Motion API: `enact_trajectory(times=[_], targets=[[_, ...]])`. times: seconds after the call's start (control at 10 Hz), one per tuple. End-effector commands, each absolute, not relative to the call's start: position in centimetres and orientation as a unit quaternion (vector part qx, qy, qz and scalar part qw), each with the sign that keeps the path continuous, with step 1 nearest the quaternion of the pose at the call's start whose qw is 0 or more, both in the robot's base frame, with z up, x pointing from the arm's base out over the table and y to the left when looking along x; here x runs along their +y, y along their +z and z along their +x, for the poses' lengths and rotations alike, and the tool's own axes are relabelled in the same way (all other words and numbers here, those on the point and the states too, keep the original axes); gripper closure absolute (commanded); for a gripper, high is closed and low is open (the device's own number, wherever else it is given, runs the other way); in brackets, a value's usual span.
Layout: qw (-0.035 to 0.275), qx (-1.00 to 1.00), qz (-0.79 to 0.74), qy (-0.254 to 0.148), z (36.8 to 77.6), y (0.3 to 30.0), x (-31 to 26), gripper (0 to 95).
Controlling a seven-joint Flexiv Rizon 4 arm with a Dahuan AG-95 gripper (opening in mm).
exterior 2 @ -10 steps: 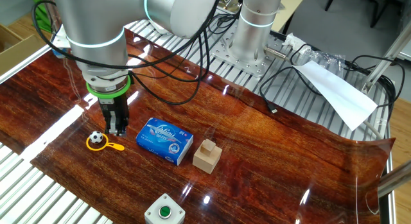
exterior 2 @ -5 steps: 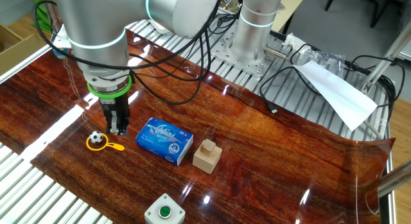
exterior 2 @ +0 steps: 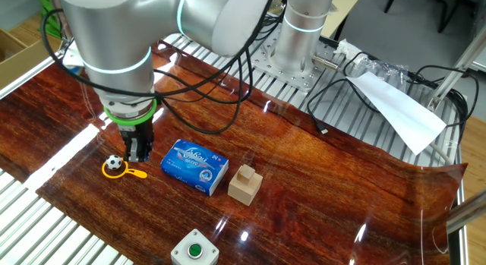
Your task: Remove the bubble ring from the ball
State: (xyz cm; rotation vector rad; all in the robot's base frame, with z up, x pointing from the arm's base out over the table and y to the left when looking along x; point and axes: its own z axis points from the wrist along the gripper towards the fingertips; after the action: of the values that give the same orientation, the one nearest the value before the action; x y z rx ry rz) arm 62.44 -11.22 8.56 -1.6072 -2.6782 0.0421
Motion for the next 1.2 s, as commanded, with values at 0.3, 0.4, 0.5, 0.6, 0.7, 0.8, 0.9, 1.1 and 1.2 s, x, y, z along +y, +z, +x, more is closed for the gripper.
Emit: enact_trajectory(times=[0.3, 0.4, 0.5, 0.6, 0.7, 0.8, 0.9, 1.1, 1.2], targets=[[0.037, -0.861, -0.508, -0.011, 62.55, 8.51, -11.22, 95.0], [0.037, -0.865, -0.500, -0.007, 62.55, 8.51, -11.22, 95.0], [0.039, -0.867, -0.497, -0.006, 62.55, 8.51, -11.22, 95.0], [0.039, -0.870, -0.492, -0.005, 62.55, 8.51, -11.22, 95.0], [0.040, -0.881, -0.470, -0.005, 62.55, 8.51, -11.22, 95.0], [0.039, -0.878, -0.478, -0.004, 62.55, 8.51, -11.22, 95.0], [0.040, -0.888, -0.457, -0.003, 62.55, 8.51, -11.22, 95.0], [0.040, -0.899, -0.437, -0.008, 62.55, 8.51, -11.22, 95.0], [0.045, -0.907, -0.418, -0.019, 62.55, 8.51, -11.22, 95.0]])
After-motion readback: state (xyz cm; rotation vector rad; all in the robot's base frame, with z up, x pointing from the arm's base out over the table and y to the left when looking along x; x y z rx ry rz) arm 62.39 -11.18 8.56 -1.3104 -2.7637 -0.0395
